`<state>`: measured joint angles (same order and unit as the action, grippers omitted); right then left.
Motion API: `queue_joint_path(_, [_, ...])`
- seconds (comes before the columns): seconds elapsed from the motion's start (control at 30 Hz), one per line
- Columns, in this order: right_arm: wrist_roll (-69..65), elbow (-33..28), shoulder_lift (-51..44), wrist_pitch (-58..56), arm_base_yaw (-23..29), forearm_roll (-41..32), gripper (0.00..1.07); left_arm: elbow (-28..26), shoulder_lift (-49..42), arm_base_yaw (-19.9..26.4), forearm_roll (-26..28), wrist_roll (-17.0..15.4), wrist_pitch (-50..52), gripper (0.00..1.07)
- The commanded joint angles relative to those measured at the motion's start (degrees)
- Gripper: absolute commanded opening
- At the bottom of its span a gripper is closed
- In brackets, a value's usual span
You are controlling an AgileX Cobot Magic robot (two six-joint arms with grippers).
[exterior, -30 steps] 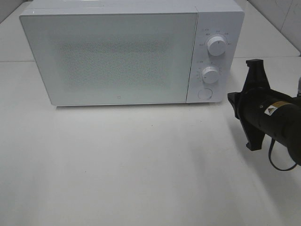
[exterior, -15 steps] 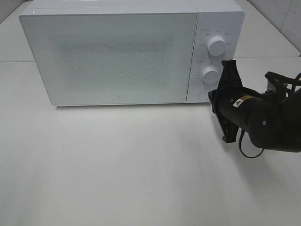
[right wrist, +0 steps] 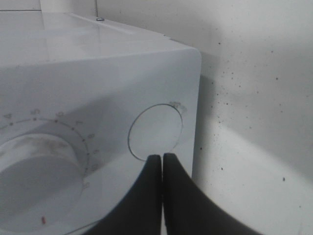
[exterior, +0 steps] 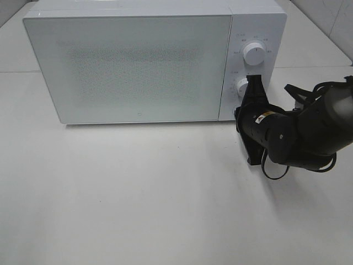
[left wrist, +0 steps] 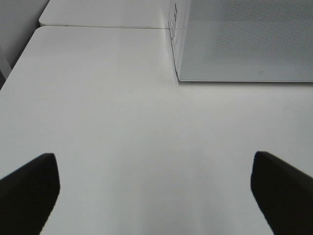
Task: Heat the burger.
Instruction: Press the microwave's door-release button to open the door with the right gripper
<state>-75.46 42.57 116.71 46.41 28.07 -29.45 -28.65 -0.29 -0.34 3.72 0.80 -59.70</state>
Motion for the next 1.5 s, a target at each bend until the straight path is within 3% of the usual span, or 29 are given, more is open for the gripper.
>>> queue_joint_path(0.03, [-0.23, 1.26, 0.69, -0.11, 0.0, -0.46, 0.0, 0.17, -1.26, 0.0, 0.4, 0.11, 0.34, 1.01])
queue_joint_path(0.87, [5.96, 6.47, 1.6, 2.23, -2.52, -3.78, 0.0, 0.17, -1.26, 0.0, 0.4, 0.11, 0.34, 1.01])
queue_joint_path(1.5, [6.59, 10.49, 3.72, 15.24, -2.64, -5.9, 0.0, 0.17, -1.26, 0.0, 0.4, 0.11, 0.34, 1.01])
